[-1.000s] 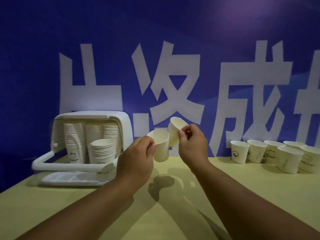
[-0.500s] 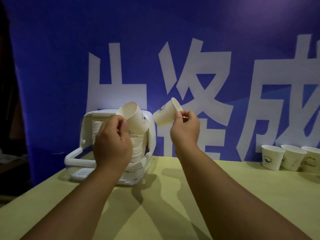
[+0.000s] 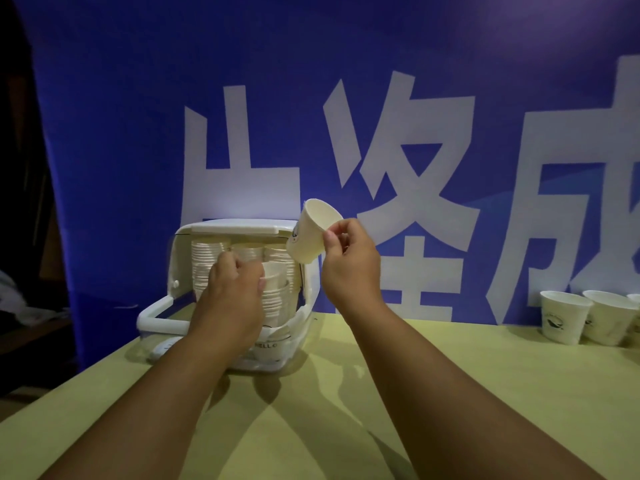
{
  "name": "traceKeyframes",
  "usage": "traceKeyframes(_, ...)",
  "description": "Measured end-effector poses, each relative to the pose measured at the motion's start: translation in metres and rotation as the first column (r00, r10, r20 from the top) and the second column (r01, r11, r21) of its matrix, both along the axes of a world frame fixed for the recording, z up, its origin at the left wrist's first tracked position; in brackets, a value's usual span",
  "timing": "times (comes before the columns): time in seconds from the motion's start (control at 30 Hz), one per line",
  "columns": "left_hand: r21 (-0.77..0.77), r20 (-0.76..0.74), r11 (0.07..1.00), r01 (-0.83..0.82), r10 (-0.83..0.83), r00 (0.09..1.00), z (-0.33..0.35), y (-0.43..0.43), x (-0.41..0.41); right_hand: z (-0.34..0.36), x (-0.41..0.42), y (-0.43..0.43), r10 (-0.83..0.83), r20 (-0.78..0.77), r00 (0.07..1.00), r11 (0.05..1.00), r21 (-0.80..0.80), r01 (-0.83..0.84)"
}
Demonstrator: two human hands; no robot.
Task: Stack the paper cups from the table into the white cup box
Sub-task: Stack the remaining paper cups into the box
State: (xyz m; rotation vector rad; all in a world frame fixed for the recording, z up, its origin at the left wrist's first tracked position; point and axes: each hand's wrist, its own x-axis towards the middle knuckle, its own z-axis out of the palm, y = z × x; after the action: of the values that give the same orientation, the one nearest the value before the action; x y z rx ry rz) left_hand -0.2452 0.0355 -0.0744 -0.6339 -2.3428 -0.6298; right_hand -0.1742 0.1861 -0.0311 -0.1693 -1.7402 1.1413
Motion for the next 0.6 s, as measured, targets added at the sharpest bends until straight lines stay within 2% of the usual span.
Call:
traceKeyframes(0.1,0.043,0.043,0.996,0.081,-0.083,0.996,-0.005,-0.001,-0.002,0.0,0.0,-0.007,0.012,0.053,0.999,0.994,0.109,-0.018)
traceKeyframes(0.27,0.268,0.03,0.946,0.184,-0.199,0.98,-0.004,-0.002,-0.001,-0.003,-0.001,-0.015,0.011,0.132,0.991,0.976,0.213,-0.039)
traceKeyframes(0.4,0.351,0.026,0.921,0.171,-0.193,0.981,-0.004,-0.002,-0.002,-0.003,-0.002,-0.022,-0.031,0.125,0.992,0.952,0.307,-0.009)
traceKeyframes(0.5,0.432,-0.031,0.89,0.146,-0.147,0.989,-0.006,-0.001,-0.003,-0.006,-0.003,-0.026,-0.069,0.135,0.988,0.924,0.382,0.012)
traceKeyframes(0.6,0.486,-0.114,0.857,0.173,-0.134,0.984,-0.006,-0.001,-0.004,-0.013,-0.006,-0.026,-0.09,0.221,0.971,0.913,0.408,-0.008)
